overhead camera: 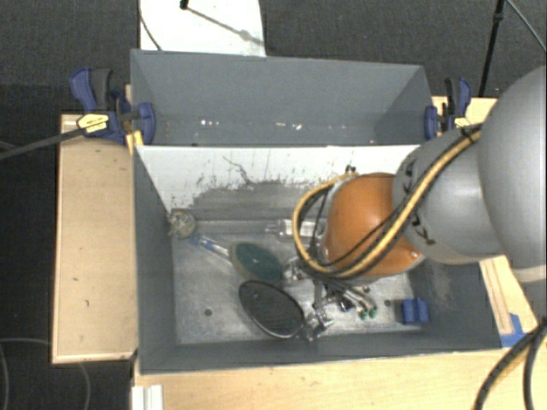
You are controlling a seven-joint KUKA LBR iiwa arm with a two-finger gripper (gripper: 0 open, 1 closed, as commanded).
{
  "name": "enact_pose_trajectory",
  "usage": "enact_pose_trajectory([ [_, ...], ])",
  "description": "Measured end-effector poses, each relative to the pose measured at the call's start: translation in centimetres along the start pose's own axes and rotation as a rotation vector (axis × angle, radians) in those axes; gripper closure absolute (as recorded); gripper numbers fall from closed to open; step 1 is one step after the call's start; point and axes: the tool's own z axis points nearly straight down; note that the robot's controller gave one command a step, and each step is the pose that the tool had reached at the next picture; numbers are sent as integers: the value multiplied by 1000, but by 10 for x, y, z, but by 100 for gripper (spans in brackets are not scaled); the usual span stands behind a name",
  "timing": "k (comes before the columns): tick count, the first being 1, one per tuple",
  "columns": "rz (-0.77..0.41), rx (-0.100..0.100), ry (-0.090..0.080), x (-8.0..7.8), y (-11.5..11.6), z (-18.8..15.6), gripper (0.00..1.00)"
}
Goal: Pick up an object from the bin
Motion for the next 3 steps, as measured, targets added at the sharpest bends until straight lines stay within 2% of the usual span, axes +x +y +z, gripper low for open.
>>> enact_pose_trajectory([
  [1,-43,-7,3,-32,89,-81,0],
  [2,-414,-6,10,-33,67,2,0],
  [3,-417,-4,5,-34,67,0,100],
])
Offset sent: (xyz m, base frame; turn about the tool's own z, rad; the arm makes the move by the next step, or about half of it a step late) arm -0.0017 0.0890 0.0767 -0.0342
